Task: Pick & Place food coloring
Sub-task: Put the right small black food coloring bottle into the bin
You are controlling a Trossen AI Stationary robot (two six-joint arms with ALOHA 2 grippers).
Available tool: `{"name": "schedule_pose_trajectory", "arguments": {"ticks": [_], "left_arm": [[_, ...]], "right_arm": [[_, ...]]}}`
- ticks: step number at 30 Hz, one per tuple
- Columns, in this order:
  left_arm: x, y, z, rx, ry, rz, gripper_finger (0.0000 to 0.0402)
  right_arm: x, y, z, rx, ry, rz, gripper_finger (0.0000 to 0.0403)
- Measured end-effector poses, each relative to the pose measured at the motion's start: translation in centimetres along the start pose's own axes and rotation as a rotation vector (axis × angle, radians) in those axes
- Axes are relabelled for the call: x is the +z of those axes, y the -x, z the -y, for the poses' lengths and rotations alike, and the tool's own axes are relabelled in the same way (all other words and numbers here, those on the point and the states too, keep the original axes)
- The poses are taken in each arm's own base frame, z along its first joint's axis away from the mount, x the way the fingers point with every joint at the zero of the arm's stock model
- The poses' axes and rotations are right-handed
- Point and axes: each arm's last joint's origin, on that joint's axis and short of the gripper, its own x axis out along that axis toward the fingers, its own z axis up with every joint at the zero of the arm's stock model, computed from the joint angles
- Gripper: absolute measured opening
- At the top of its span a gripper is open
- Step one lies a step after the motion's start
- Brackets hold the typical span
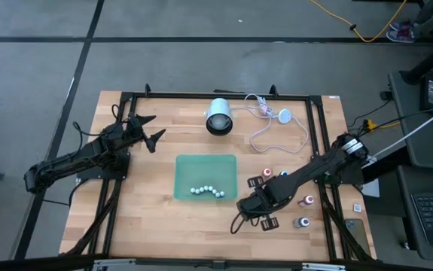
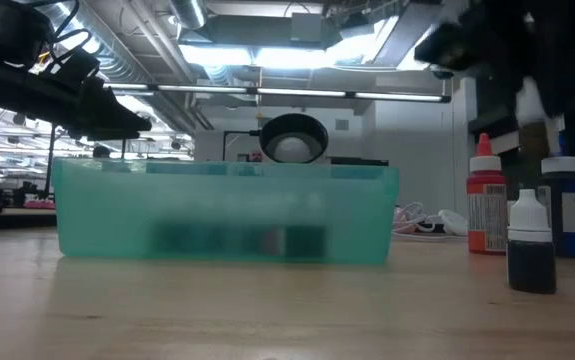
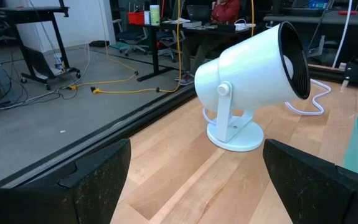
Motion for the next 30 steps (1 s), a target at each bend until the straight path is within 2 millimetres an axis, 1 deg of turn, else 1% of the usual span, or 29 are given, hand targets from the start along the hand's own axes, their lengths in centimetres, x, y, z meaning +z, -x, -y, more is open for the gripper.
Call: {"name": "schedule_pose_trajectory", "arguments": {"ticks": [3, 7, 10, 13, 16, 21, 26, 30], "left_arm": [[0.0, 0.0, 0.0, 0.000, 0.000, 0.000, 0.0361], [0.0, 0.0, 0.0, 0.000, 0.000, 0.000, 0.0361], [0.0, 0.0, 0.0, 0.000, 0.000, 0.000, 0.0361], [0.0, 0.0, 0.0, 0.000, 0.000, 0.000, 0.0361], [0.0, 0.0, 0.0, 0.000, 0.000, 0.000, 0.0361], [0.0, 0.0, 0.0, 0.000, 0.000, 0.000, 0.0361], [0.0, 0.0, 0.0, 0.000, 0.000, 0.000, 0.0361], [0.0, 0.0, 0.0, 0.000, 0.000, 0.000, 0.0361]], "right_arm": [[1.3, 2.1, 0.6, 0.011, -0.022, 0.063, 0.0058], [3.4, 4.4, 2.5, 0.012, -0.075, 0.135, 0.0058], [5.2, 5.2, 4.1, 0.006, -0.088, 0.178, 0.0059], [6.9, 5.0, 5.7, -0.004, -0.094, 0.195, 0.0060], [8.2, 4.3, 7.4, -0.016, -0.109, 0.200, 0.0059], [9.7, 1.2, 9.8, -0.029, -0.161, 0.162, 0.0061], [10.3, -1.7, 10.9, -0.030, -0.185, 0.106, 0.0061], [10.5, -3.1, 11.4, -0.028, -0.198, 0.075, 0.0063]]}}
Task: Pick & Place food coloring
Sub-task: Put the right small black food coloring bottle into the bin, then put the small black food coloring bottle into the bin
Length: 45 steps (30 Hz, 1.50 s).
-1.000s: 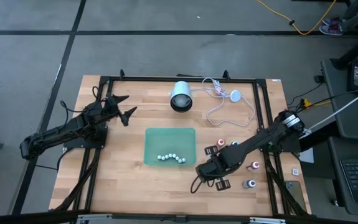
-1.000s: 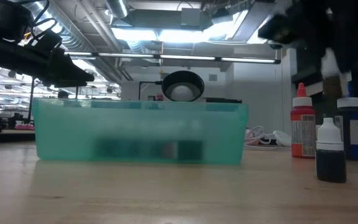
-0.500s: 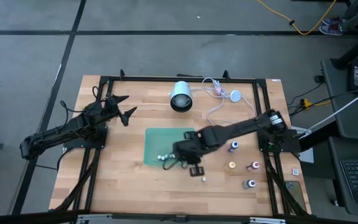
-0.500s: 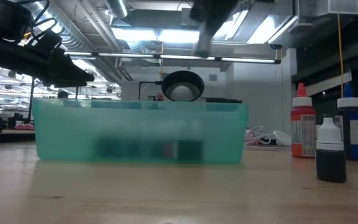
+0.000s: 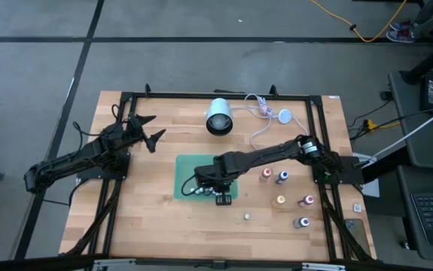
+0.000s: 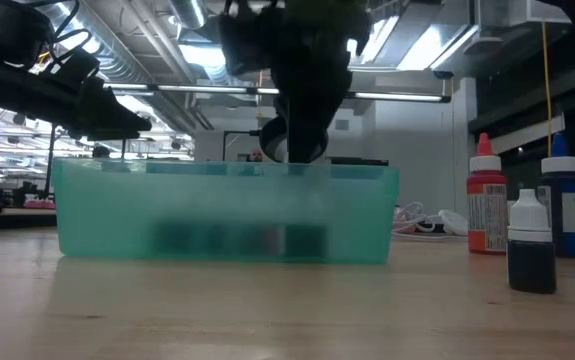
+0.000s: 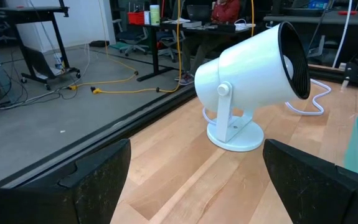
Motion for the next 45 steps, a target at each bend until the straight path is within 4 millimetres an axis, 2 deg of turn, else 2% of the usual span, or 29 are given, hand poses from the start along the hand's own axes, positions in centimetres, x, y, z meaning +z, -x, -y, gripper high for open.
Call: {"name": "schedule_pose_trajectory", "arguments": {"ticks": [10, 18, 28, 41, 45], "left_arm": [[0.0, 0.0, 0.0, 0.000, 0.000, 0.000, 0.0361], [0.0, 0.0, 0.0, 0.000, 0.000, 0.000, 0.0361], [0.0, 0.0, 0.0, 0.000, 0.000, 0.000, 0.0361], [0.0, 0.0, 0.0, 0.000, 0.000, 0.000, 0.0361], [0.0, 0.0, 0.0, 0.000, 0.000, 0.000, 0.0361]], "right_arm": [[0.4, -2.5, 0.1, 0.022, -0.047, -0.030, 0.0064], [0.3, -3.2, 0.1, 0.040, -0.072, -0.038, 0.0072], [0.3, -3.2, 0.0, 0.048, -0.082, -0.039, 0.0113], [-0.1, -3.2, 0.1, 0.040, -0.076, -0.076, 0.0117], [-0.2, -1.8, 0.5, -0.035, -0.033, -0.074, 0.0117]]}}
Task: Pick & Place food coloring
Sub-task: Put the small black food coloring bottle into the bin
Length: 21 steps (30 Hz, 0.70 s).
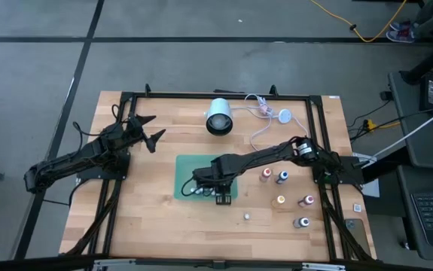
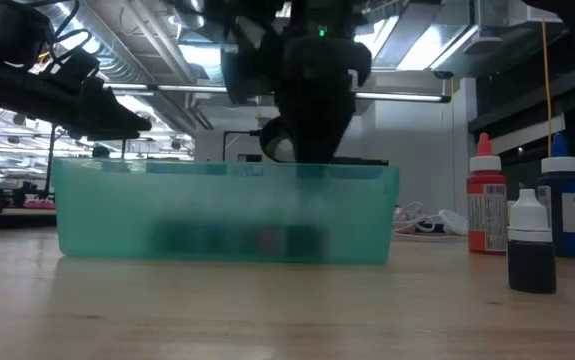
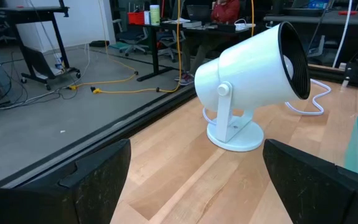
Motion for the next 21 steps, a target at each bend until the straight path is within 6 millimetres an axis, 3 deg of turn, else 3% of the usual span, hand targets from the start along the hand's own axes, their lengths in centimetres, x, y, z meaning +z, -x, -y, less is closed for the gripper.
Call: {"name": "schedule_pose_trajectory", "arguments": {"ticks": [7, 11, 16, 21], "left_arm": [[0.0, 0.0, 0.0, 0.000, 0.000, 0.000, 0.0361], [0.0, 0.0, 0.0, 0.000, 0.000, 0.000, 0.0361], [0.0, 0.0, 0.0, 0.000, 0.000, 0.001, 0.0361], [0.0, 0.0, 0.0, 0.000, 0.000, 0.000, 0.0361]], "right_arm": [[-0.2, 3.5, 0.9, -0.045, 0.013, 0.112, 0.0117], [-1.5, 4.8, 1.0, -0.013, 0.038, 0.173, 0.0118], [-4.8, 6.7, -0.2, 0.016, 0.083, 0.242, 0.0127], [-8.9, 7.2, -2.2, 0.090, 0.162, 0.268, 0.0192]]}}
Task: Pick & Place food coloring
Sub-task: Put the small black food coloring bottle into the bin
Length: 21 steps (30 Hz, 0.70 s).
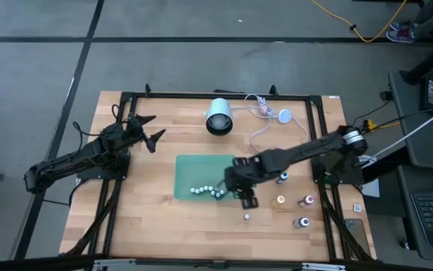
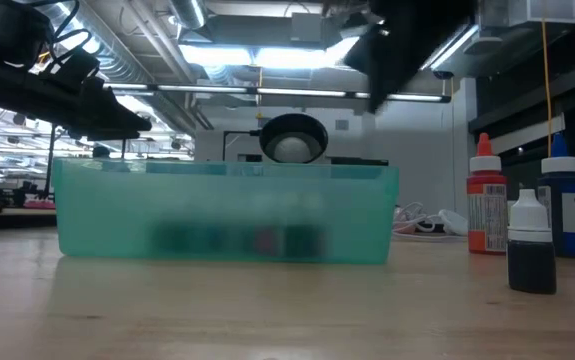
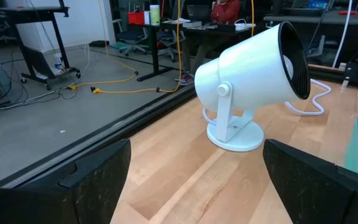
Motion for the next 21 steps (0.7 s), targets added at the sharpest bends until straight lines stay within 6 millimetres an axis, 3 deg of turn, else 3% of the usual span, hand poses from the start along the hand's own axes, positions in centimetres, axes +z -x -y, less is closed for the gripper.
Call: {"name": "schedule_pose_trajectory", "arguments": {"ticks": [4, 8, 21], "left_arm": [[0.0, 0.0, 0.0, 0.000, 0.000, 0.000, 0.0361], [0.0, 0.0, 0.0, 0.000, 0.000, 0.000, 0.0361], [0.0, 0.0, 0.0, 0.000, 0.000, 0.000, 0.0361]], "right_arm": [[-2.7, -0.1, -2.1, 0.039, 0.073, -0.041, 0.0253], [-4.5, -0.9, -4.0, 0.111, 0.112, -0.038, 0.0286], [-7.2, -4.0, -7.8, 0.183, 0.178, 0.024, 0.0273]]}}
